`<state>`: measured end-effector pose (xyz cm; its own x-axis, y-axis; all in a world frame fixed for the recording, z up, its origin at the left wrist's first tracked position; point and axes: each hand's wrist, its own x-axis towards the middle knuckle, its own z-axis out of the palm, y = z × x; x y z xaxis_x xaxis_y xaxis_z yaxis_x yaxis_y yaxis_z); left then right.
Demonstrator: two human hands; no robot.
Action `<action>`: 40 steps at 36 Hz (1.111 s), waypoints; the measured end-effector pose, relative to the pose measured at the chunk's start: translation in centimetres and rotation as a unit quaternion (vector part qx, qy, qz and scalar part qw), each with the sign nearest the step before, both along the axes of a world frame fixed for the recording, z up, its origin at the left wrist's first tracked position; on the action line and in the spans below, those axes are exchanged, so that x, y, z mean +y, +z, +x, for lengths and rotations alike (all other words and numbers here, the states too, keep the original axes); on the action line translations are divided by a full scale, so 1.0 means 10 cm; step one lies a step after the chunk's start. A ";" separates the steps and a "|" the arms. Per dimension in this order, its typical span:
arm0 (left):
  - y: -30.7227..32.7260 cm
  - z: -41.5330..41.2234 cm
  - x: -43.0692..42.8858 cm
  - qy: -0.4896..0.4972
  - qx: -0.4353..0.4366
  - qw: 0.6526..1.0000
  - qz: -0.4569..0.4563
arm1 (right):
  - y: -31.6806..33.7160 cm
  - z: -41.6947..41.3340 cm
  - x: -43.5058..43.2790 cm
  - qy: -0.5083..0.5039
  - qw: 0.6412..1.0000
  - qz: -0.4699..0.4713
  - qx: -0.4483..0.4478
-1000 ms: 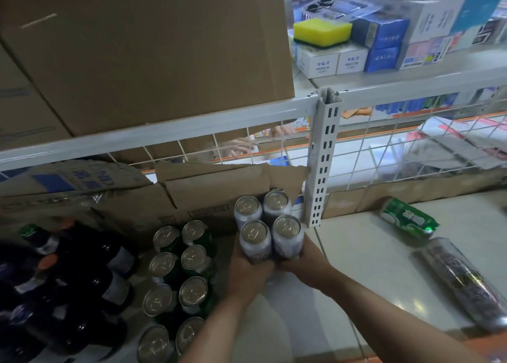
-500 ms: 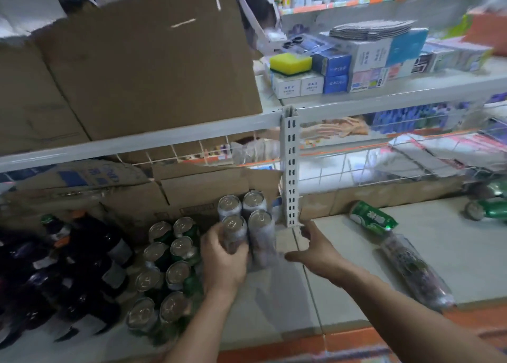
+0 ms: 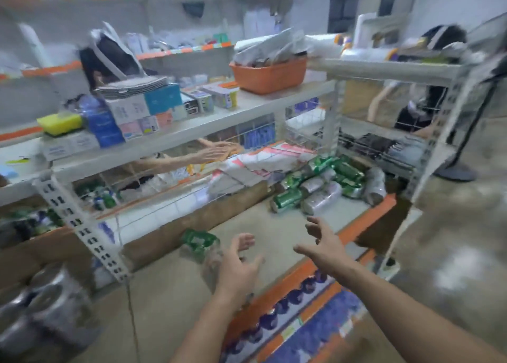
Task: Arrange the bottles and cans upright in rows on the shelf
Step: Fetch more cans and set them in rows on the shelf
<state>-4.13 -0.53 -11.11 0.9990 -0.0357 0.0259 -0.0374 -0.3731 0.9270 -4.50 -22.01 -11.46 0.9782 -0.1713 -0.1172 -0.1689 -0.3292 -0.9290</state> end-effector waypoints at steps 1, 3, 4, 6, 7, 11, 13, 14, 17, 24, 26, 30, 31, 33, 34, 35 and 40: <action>0.01 0.04 -0.14 -0.021 0.006 1.000 0.004 | 0.01 -0.02 -0.16 -0.018 1.000 -0.007 -0.001; 0.03 0.12 -0.45 -0.062 0.018 0.998 0.017 | 0.03 -0.09 -0.50 -0.041 0.999 -0.004 0.001; 0.04 0.16 -0.59 -0.078 0.025 0.996 0.020 | 0.04 -0.11 -0.64 -0.050 0.999 -0.001 0.002; 0.05 0.27 -0.82 -0.100 0.028 0.994 0.024 | 0.00 -0.11 -0.90 -0.067 0.998 0.002 0.005; 0.05 0.32 -0.92 -0.107 0.030 0.993 0.023 | -0.04 -0.09 -1.00 -0.074 0.997 0.003 0.012; -0.04 0.63 -1.22 -0.124 0.045 0.991 0.019 | -0.19 0.05 -1.24 -0.100 0.994 -0.006 0.040; -0.10 0.81 -1.34 -0.129 0.049 0.990 0.018 | -0.24 0.17 -1.33 -0.112 0.992 -0.012 0.051; -0.13 0.91 -1.40 -0.129 0.050 0.990 0.015 | -0.26 0.25 -1.38 -0.118 0.991 -0.013 0.056; -0.20 1.21 -1.55 -0.123 0.073 0.990 -0.008 | -0.29 0.51 -1.54 -0.141 0.987 -0.015 0.076; -0.36 1.89 -1.87 -0.136 0.117 0.984 -0.012 | -0.23 1.07 -1.96 -0.205 0.974 -0.026 0.090; -0.45 2.04 -1.96 -0.144 0.121 0.982 0.008 | -0.25 1.19 -2.10 -0.223 0.970 -0.027 0.090; -0.57 2.24 -2.21 -0.155 0.121 0.980 0.032 | -0.28 1.39 -2.39 -0.232 0.967 -0.020 0.104; -0.60 2.29 -2.26 -0.157 0.122 0.979 0.033 | -0.30 1.45 -2.48 -0.234 0.966 -0.023 0.108; -0.66 2.39 -2.38 -0.152 0.116 0.980 0.052 | -0.34 1.63 -2.67 -0.239 0.963 -0.024 0.121; -0.69 2.44 -2.43 -0.147 0.108 0.981 0.067 | -0.38 1.71 -2.77 -0.241 0.961 -0.028 0.132; -0.73 2.45 -2.48 -0.140 0.099 0.982 0.083 | -0.47 1.81 -2.89 -0.244 0.959 -0.038 0.143; -0.96 2.37 -2.66 -0.064 0.084 0.979 0.174 | -0.87 2.15 -3.23 -0.200 0.951 -0.097 0.216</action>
<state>19.53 -27.12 -20.73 0.9751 -0.1375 -0.1742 0.0381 -0.6697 0.7417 17.05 -54.36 -20.17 0.6975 -0.5788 -0.4226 -0.6693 -0.3154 -0.6727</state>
